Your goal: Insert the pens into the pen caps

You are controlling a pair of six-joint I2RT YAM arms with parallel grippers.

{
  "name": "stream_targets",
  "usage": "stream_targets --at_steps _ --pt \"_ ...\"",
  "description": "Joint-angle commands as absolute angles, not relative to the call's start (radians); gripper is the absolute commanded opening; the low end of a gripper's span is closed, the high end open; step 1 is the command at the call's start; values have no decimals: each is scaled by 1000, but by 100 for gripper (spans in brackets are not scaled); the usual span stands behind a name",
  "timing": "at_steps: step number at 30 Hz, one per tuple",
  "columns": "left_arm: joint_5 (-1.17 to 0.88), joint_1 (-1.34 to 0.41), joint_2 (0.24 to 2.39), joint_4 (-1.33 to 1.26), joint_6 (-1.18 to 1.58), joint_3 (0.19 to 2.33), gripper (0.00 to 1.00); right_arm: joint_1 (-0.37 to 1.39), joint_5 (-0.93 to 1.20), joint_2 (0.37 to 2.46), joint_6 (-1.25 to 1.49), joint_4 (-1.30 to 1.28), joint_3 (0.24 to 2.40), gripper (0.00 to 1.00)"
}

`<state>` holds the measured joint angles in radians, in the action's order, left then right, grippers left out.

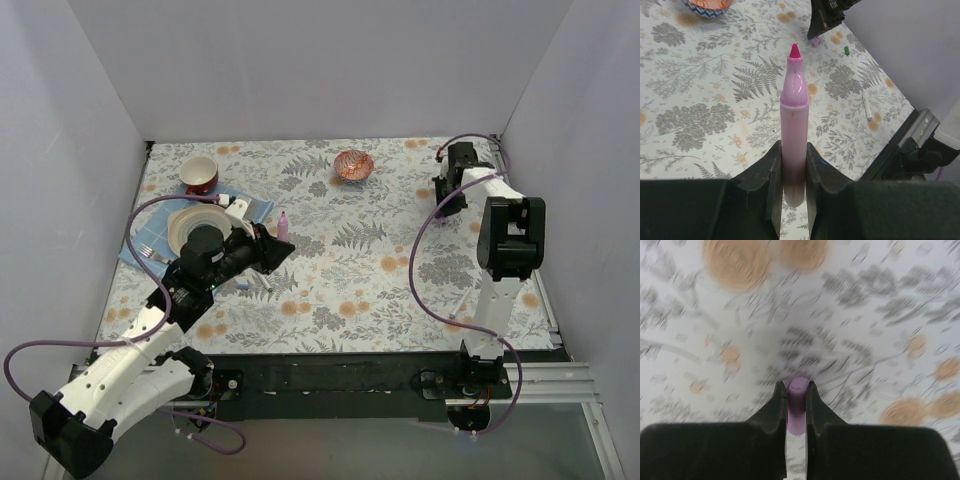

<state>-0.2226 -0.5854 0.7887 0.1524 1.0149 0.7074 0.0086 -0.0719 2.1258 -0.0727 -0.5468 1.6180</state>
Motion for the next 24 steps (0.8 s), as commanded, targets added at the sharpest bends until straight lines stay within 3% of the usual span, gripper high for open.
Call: stream_targets --at_steps 1,6,10,14,24 --pt "-336 -584 827 117 1112 753 0 64 49 1906 64 -450 1391 1" --pt "-477 -598 860 8 1221 690 0 112 279 1668 219 -281 1206 1" --pt "-655 -612 900 -223 1340 626 0 222 466 1485 363 -56 1102 1" --pt "-724 -638 923 -360 1425 588 0 293 641 1306 622 497 930 1" --pt "-798 -644 980 -583 1532 545 0 455 669 1307 1113 1178 805 1"
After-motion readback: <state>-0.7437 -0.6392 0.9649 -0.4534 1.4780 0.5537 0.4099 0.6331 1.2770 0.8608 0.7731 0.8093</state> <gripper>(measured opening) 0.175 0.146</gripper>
